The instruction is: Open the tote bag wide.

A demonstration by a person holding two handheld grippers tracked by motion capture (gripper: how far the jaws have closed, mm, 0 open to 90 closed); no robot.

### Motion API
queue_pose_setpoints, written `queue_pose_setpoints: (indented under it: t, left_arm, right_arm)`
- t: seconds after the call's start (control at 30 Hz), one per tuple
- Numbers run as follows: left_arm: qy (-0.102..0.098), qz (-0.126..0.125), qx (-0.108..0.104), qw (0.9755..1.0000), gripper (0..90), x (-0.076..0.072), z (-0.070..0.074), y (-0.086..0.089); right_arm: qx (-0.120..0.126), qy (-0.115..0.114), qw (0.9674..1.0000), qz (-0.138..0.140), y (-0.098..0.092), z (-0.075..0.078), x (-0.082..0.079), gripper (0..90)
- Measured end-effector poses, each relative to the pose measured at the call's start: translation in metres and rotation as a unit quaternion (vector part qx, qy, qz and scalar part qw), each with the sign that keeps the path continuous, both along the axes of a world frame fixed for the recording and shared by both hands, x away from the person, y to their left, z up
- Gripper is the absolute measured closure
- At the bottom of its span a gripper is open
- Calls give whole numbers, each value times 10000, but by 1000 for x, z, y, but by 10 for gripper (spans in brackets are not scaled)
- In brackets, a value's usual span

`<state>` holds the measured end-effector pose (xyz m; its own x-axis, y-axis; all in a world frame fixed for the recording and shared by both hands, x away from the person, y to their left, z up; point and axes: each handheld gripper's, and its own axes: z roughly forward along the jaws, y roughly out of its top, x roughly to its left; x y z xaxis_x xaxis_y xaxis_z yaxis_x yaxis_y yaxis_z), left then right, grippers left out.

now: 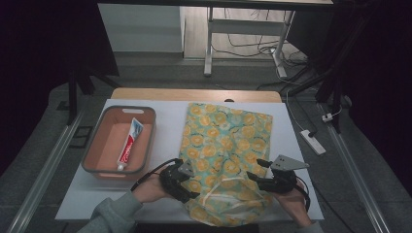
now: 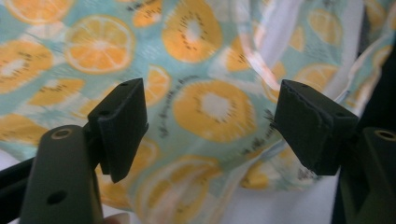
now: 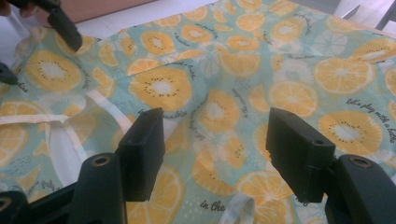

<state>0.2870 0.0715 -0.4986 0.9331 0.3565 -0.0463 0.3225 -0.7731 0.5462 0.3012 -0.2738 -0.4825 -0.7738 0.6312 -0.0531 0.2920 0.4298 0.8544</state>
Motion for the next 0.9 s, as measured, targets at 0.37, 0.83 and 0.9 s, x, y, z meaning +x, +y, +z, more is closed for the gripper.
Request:
queue_pose_setpoints:
  t: [0.37,0.83,0.9]
  left_arm:
    - [-36,-152,379,9992,725,-2,-14,-5]
    - [-239,77,-271,9993,893,0,7,10]
    - [-272,95,-347,9990,893,0,10,11]
  right_arm:
    - [35,-15,10000,-3,-1,1,1,373]
    - [-13,-66,10000,3,-1,2,0,373]
    - [-1,-68,10000,2,-1,2,0,373]
